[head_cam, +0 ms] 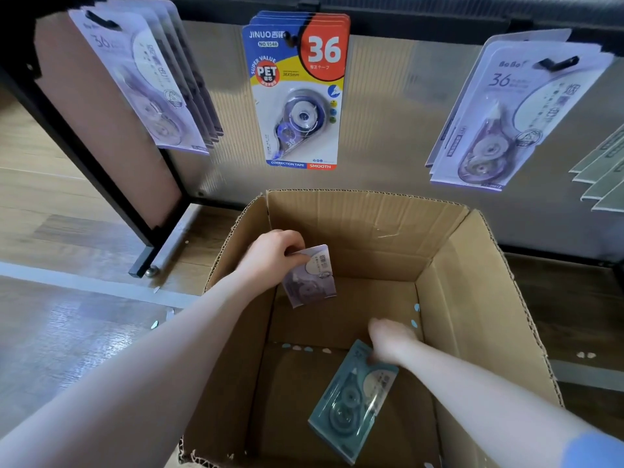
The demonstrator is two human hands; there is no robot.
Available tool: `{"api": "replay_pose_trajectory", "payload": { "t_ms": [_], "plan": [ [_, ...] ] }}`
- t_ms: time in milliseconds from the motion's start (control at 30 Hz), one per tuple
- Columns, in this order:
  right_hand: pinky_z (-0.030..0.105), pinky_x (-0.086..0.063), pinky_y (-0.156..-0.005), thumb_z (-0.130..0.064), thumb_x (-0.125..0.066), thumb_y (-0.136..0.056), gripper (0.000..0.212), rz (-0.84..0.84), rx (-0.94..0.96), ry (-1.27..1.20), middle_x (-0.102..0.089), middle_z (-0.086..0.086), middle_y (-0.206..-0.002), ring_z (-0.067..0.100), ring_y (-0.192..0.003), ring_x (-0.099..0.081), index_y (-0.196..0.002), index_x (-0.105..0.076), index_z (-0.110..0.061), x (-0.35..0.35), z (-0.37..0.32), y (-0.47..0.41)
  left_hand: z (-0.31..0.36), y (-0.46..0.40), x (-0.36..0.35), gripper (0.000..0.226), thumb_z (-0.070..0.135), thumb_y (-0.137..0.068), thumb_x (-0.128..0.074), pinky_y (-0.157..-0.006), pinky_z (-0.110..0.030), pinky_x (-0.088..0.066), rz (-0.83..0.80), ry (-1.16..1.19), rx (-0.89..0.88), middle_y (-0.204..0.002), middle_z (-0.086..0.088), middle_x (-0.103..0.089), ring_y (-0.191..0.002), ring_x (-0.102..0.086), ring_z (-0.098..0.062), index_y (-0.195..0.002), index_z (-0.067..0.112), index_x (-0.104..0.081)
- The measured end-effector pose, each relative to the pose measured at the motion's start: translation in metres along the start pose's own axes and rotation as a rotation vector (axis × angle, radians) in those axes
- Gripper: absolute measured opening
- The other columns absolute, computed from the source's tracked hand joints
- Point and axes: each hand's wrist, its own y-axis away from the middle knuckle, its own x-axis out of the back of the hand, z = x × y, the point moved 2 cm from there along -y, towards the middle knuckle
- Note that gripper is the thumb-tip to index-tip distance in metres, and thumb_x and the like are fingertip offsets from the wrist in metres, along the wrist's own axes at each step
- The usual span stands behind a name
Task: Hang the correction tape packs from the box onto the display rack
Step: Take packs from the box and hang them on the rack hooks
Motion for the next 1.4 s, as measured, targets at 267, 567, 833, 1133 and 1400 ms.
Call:
{"api": "replay_pose_trajectory", "payload": {
  "t_ms": [267,567,833,1133,1400],
  "plan": [
    [0.029,-0.047,-0.083,-0.004,-0.058,-0.088,0.037,0.072,-0.023,0.042,-0.057,0.009,-0.123,0.025,-0.111,-0.057,-0.124,-0.051,-0.007,-0.011,-0.008,-0.002,-0.003,0.000,-0.004,0.011,0.027,-0.086,-0.062,-0.063,-0.027,-0.034,-0.021,-0.041,-0.009,-0.085,0.002,-0.054,-0.080,-0.050,-0.017,-0.080,0.024,-0.053],
    [0.030,-0.045,-0.087,-0.004,-0.057,-0.087,0.045,0.115,-0.084,-0.006,-0.055,0.010,-0.123,0.024,-0.112,-0.054,-0.129,-0.042,-0.006,-0.019,-0.013,0.001,-0.009,-0.002,-0.011,0.015,0.026,-0.085,-0.063,-0.065,-0.031,-0.041,-0.056,-0.065,-0.017,-0.081,0.003,-0.052,-0.078,-0.050,-0.019,-0.077,0.025,-0.051],
    [0.029,-0.045,-0.085,-0.025,-0.070,-0.083,0.047,0.040,-0.047,-0.092,-0.052,0.007,-0.122,0.022,-0.110,-0.052,-0.123,-0.051,-0.012,-0.009,-0.007,-0.001,-0.011,-0.004,-0.013,0.017,0.027,-0.086,-0.063,-0.062,-0.029,-0.038,-0.057,-0.051,-0.015,-0.079,0.004,-0.049,-0.076,-0.048,-0.018,-0.076,0.026,-0.050],
    [0.019,-0.041,-0.053,-0.024,-0.071,-0.081,0.018,0.193,0.126,-0.435,-0.060,0.001,-0.090,0.009,-0.070,-0.056,-0.092,-0.059,-0.017,0.047,0.009,0.029,0.004,0.004,0.001,0.012,0.029,-0.087,-0.061,-0.059,-0.027,-0.037,-0.019,0.034,-0.010,-0.079,0.005,-0.058,-0.075,-0.053,-0.015,-0.078,0.025,-0.054],
    [0.030,-0.044,-0.063,-0.023,-0.067,-0.083,0.008,0.601,0.048,-0.494,-0.066,-0.002,-0.081,0.018,-0.080,-0.061,-0.085,-0.071,-0.017,0.102,0.058,0.080,0.035,0.011,0.041,0.018,0.031,-0.085,-0.062,-0.060,-0.027,-0.040,0.080,0.066,0.018,-0.074,0.007,-0.058,-0.074,-0.053,-0.014,-0.070,0.029,-0.052]
  ]
}}
